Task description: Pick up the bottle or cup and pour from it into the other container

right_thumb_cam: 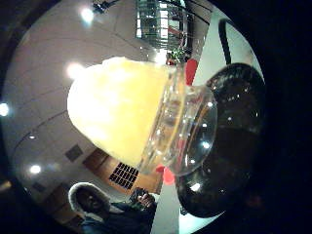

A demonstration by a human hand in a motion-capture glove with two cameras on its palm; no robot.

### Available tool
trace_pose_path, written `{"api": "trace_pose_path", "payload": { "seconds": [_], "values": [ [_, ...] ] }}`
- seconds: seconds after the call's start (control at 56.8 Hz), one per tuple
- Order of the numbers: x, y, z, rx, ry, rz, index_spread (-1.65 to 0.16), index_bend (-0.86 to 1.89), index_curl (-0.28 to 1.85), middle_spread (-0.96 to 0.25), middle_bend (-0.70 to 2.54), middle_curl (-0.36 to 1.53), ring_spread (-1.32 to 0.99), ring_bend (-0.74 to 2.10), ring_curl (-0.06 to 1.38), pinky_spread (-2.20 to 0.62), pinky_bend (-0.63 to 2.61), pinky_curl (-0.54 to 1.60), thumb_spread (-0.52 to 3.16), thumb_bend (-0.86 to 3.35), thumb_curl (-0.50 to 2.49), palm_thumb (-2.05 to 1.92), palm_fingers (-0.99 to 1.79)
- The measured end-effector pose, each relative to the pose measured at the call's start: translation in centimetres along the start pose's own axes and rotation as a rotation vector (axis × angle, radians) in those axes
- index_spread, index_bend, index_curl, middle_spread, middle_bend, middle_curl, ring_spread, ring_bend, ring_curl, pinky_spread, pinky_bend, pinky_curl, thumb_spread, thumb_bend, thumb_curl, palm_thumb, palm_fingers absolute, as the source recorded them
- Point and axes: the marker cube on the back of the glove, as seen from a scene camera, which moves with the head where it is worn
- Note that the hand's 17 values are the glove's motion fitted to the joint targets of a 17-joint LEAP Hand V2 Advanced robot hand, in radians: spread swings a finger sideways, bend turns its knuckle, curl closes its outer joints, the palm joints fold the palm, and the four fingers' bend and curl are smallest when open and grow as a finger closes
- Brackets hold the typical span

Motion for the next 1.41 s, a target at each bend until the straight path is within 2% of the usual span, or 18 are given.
{"api": "trace_pose_path", "payload": {
  "seconds": [0.141, 0.352, 0.387, 0.457, 0.528, 0.616, 0.668, 0.739, 0.792, 0.88, 0.932, 1.02, 1.091, 1.231, 1.407],
  "values": [
    [-0.3, -0.4, -0.3, 0.033, 0.021, -0.007, -0.29, 0.22, 0.40, -0.25, 0.49, 0.47, -0.18, 0.64, 0.41, -0.04, 0.35, 0.34, 0.29, -0.02, 0.64, 1.07, 1.32],
    [-2.0, 1.3, -1.1, -0.014, 0.053, -0.102, -0.29, 0.24, 0.47, -0.26, 0.52, 0.49, -0.19, 0.65, 0.43, -0.11, 0.38, 0.36, 0.18, -0.03, 0.70, 1.05, 1.34],
    [-2.9, 1.3, -1.5, -0.022, 0.048, -0.140, -0.29, 0.24, 0.48, -0.26, 0.52, 0.50, -0.20, 0.66, 0.43, -0.12, 0.38, 0.36, 0.17, -0.03, 0.70, 1.05, 1.33],
    [-4.3, 1.2, -2.3, -0.056, 0.055, -0.310, -0.29, 0.24, 0.49, -0.26, 0.52, 0.50, -0.20, 0.66, 0.44, -0.13, 0.39, 0.37, 0.15, -0.03, 0.72, 1.04, 1.33],
    [-7.2, 1.2, -2.9, -0.004, 0.053, -0.206, -0.29, 0.24, 0.51, -0.26, 0.52, 0.50, -0.20, 0.66, 0.44, -0.14, 0.40, 0.37, 0.13, -0.03, 0.73, 1.04, 1.33],
    [-9.4, 1.9, -4.3, -0.106, 0.077, -0.313, -0.29, 0.24, 0.52, -0.26, 0.53, 0.51, -0.20, 0.67, 0.44, -0.15, 0.40, 0.38, 0.12, -0.03, 0.74, 1.04, 1.33],
    [-11.3, 2.0, -4.5, -0.092, 0.108, -0.312, -0.29, 0.23, 0.53, -0.26, 0.53, 0.51, -0.20, 0.66, 0.44, -0.15, 0.40, 0.38, 0.11, -0.03, 0.75, 1.04, 1.33],
    [-13.8, 2.3, -4.5, -0.111, 0.205, -0.280, -0.29, 0.23, 0.54, -0.26, 0.53, 0.51, -0.20, 0.66, 0.45, -0.16, 0.40, 0.38, 0.11, -0.03, 0.75, 1.03, 1.33],
    [-15.5, 2.1, -3.8, -0.041, 0.281, -0.225, -0.29, 0.22, 0.54, -0.26, 0.54, 0.51, -0.20, 0.66, 0.45, -0.16, 0.41, 0.38, 0.11, -0.03, 0.76, 1.03, 1.33],
    [-17.0, 3.2, -2.8, -0.070, 0.415, -0.283, -0.29, 0.22, 0.55, -0.26, 0.54, 0.51, -0.20, 0.66, 0.45, -0.16, 0.41, 0.38, 0.10, -0.03, 0.76, 1.02, 1.33],
    [-17.7, 3.7, -1.8, -0.030, 0.471, -0.283, -0.29, 0.22, 0.56, -0.26, 0.53, 0.51, -0.20, 0.66, 0.45, -0.16, 0.41, 0.38, 0.10, -0.03, 0.77, 1.02, 1.34],
    [-18.0, 4.6, -0.9, -0.174, 0.620, -0.432, -0.29, 0.22, 0.56, -0.26, 0.53, 0.51, -0.20, 0.66, 0.45, -0.16, 0.41, 0.38, 0.11, -0.03, 0.78, 1.02, 1.33],
    [-18.5, 5.8, 0.5, -0.227, 0.748, -0.448, -0.29, 0.22, 0.57, -0.26, 0.53, 0.51, -0.20, 0.66, 0.45, -0.17, 0.41, 0.38, 0.11, -0.03, 0.78, 1.01, 1.34],
    [-19.1, 6.3, 4.0, -0.379, 1.111, -0.578, -0.29, 0.21, 0.58, -0.26, 0.53, 0.51, -0.21, 0.66, 0.45, -0.17, 0.41, 0.38, 0.11, -0.03, 0.79, 1.01, 1.34],
    [-19.5, 6.4, 7.8, -0.475, 1.360, -0.697, -0.28, 0.22, 0.59, -0.26, 0.52, 0.51, -0.21, 0.66, 0.45, -0.17, 0.41, 0.38, 0.11, -0.03, 0.79, 1.01, 1.34]
  ]
}}
